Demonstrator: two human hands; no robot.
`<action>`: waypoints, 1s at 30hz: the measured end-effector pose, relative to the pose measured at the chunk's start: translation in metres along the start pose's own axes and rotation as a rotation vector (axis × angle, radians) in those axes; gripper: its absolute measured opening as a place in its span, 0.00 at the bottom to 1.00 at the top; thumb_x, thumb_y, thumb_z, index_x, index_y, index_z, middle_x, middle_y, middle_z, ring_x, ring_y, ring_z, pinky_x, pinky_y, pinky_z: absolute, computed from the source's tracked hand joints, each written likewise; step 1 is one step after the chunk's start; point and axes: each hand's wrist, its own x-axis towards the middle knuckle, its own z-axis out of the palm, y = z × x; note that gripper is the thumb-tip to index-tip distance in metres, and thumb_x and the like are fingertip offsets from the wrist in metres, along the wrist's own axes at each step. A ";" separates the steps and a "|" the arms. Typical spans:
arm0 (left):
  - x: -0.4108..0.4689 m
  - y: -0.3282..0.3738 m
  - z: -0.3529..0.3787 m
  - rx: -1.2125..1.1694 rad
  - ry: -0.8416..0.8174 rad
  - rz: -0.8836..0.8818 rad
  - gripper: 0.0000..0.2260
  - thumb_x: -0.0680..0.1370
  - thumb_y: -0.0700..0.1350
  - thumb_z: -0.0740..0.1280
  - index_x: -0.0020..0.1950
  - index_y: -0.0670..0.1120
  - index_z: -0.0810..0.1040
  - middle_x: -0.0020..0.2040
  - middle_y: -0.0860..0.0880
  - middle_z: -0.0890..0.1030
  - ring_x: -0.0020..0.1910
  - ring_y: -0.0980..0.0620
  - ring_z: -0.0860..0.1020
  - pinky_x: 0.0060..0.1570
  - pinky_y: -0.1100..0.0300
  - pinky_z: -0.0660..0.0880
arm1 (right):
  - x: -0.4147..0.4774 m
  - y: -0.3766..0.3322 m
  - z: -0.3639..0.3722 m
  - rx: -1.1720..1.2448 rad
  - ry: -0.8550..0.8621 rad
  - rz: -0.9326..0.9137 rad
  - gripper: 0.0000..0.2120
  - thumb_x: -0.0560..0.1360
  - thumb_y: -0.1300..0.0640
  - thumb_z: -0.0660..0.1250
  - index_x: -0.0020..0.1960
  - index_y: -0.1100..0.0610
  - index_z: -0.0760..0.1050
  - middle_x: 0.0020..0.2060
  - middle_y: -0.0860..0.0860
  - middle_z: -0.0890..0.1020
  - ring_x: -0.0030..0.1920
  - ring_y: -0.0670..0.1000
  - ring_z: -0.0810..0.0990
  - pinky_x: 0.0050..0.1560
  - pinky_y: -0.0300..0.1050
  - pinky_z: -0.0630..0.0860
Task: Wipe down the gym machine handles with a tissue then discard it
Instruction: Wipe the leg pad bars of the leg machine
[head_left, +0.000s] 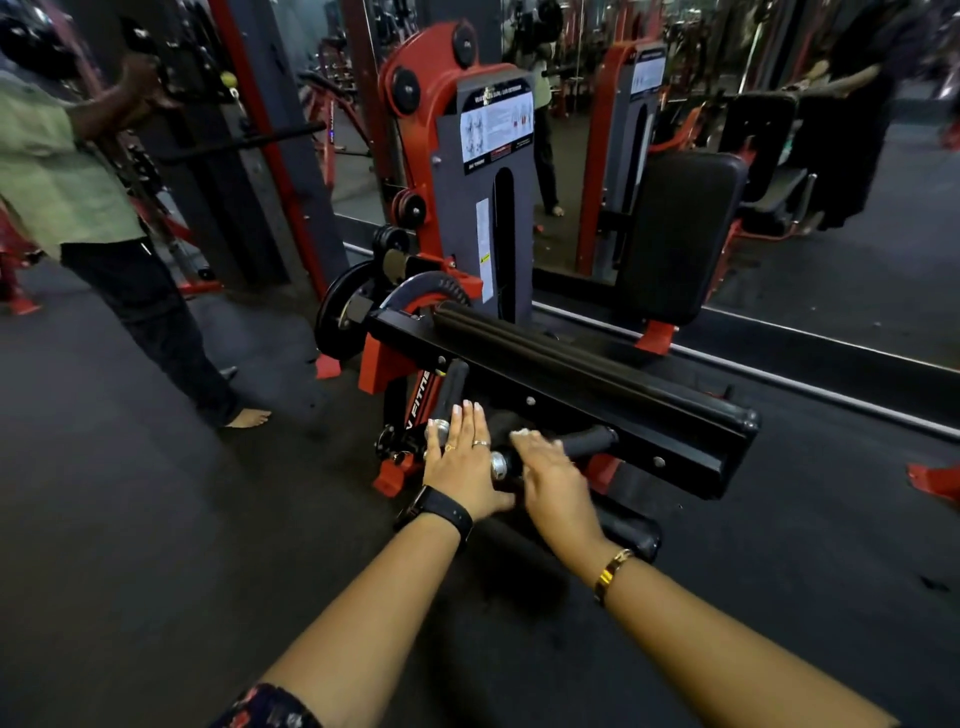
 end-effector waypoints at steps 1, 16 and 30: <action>-0.003 0.000 -0.001 0.017 0.005 -0.001 0.52 0.73 0.61 0.68 0.77 0.40 0.35 0.79 0.44 0.37 0.77 0.48 0.36 0.72 0.40 0.34 | 0.000 -0.010 0.002 0.026 -0.028 -0.024 0.22 0.78 0.68 0.59 0.71 0.58 0.69 0.69 0.54 0.72 0.72 0.49 0.66 0.76 0.44 0.51; -0.017 0.012 -0.003 -1.375 -0.171 -0.220 0.22 0.82 0.44 0.56 0.77 0.46 0.60 0.75 0.46 0.63 0.71 0.52 0.63 0.65 0.64 0.60 | -0.003 -0.017 -0.008 -0.128 -0.124 -0.138 0.26 0.77 0.68 0.58 0.74 0.60 0.63 0.73 0.56 0.67 0.75 0.52 0.59 0.73 0.39 0.41; -0.026 0.003 -0.007 -2.190 -0.078 -0.359 0.25 0.79 0.57 0.45 0.63 0.44 0.71 0.71 0.44 0.68 0.74 0.49 0.62 0.73 0.54 0.55 | -0.002 -0.007 -0.012 -0.412 -0.235 -0.516 0.29 0.71 0.67 0.68 0.71 0.59 0.68 0.70 0.55 0.70 0.71 0.56 0.68 0.71 0.52 0.53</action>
